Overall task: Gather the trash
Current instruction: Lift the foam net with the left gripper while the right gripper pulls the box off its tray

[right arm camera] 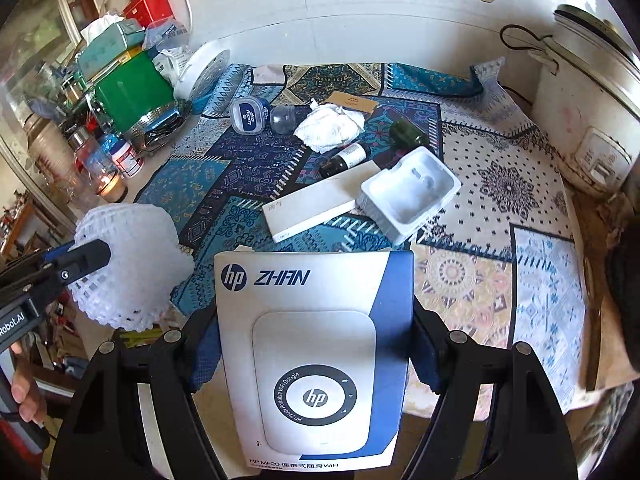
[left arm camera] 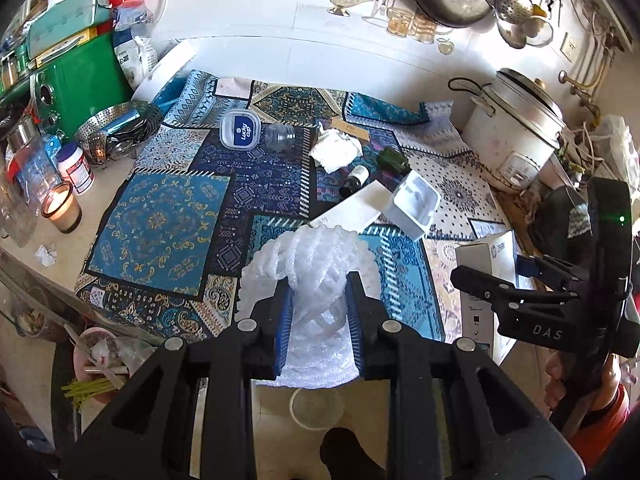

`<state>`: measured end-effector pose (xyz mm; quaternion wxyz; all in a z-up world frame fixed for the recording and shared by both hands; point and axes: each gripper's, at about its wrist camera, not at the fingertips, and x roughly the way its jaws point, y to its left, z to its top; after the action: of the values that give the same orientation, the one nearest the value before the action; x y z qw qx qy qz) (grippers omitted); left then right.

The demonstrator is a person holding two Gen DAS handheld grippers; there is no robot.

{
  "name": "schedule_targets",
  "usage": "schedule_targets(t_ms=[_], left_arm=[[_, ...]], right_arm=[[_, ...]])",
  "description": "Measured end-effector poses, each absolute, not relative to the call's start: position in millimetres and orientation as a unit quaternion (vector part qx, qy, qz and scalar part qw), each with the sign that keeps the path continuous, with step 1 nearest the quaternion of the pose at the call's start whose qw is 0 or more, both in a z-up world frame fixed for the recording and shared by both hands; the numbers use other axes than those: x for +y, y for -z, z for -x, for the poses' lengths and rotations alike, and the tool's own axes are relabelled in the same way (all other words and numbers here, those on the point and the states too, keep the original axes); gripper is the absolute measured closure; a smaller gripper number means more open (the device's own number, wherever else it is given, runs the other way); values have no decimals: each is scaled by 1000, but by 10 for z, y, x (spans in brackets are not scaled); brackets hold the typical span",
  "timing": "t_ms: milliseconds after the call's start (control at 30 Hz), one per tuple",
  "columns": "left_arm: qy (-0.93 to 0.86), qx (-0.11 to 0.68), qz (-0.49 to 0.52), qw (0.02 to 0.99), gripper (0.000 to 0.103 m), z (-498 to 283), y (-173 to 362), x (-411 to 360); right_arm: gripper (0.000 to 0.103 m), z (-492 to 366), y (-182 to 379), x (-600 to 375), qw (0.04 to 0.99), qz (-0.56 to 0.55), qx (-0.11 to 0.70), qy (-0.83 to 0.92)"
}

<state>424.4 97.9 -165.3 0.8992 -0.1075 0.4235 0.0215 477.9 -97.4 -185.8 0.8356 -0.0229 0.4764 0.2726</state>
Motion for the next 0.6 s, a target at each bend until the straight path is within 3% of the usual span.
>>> schedule_targets(t_ms=[333, 600], left_arm=[[10, 465, 112, 878, 78, -3532, 2137, 1012], [14, 527, 123, 841, 78, -3289, 2904, 829]], right_arm=[[28, -4019, 2310, -859, 830, -14, 502, -244], [28, -3665, 2883, -853, 801, 1, 551, -237]])
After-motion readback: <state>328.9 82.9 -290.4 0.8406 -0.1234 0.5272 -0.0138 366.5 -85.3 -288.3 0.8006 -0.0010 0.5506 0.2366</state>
